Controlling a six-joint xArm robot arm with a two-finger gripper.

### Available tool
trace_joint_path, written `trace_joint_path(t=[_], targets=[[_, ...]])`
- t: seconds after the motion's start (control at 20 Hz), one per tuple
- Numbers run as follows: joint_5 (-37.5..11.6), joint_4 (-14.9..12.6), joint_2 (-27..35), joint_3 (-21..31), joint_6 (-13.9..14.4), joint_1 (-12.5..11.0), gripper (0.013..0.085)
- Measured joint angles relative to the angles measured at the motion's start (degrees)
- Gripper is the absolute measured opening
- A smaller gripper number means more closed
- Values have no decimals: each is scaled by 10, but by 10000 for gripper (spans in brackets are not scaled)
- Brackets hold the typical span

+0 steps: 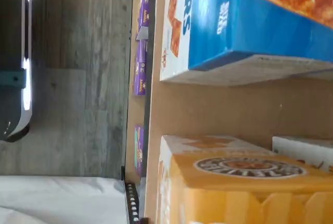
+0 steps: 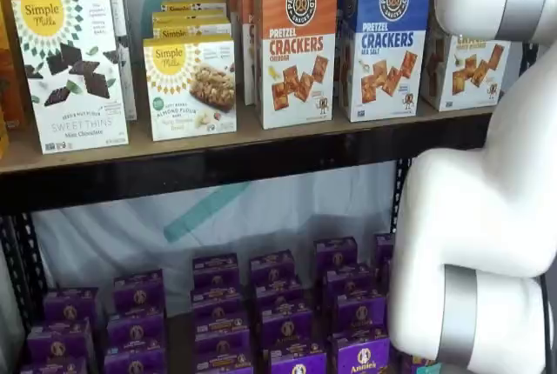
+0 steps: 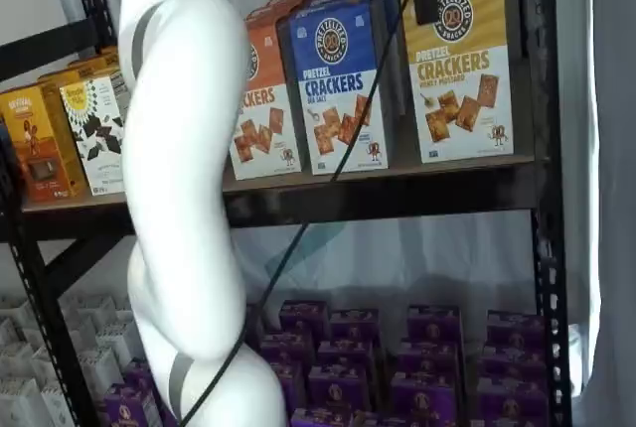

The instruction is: Retrieve the yellow and white box located on the top shelf, the sixth one from the left

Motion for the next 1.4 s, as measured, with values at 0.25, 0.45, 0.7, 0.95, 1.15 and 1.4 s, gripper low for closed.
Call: trace_joint_path(t=[0.25, 0.45, 0.7, 0.95, 1.15, 1.4], targets=[[-9, 0, -7, 9, -3, -2, 690], [-10, 1, -10, 11, -5, -4, 650], [-7, 4, -11, 11, -5, -6, 570], [-4, 8, -11, 9, -6, -9, 570], [-3, 9, -11, 8, -7, -10, 570], [5, 10, -10, 4, -9, -12, 570]])
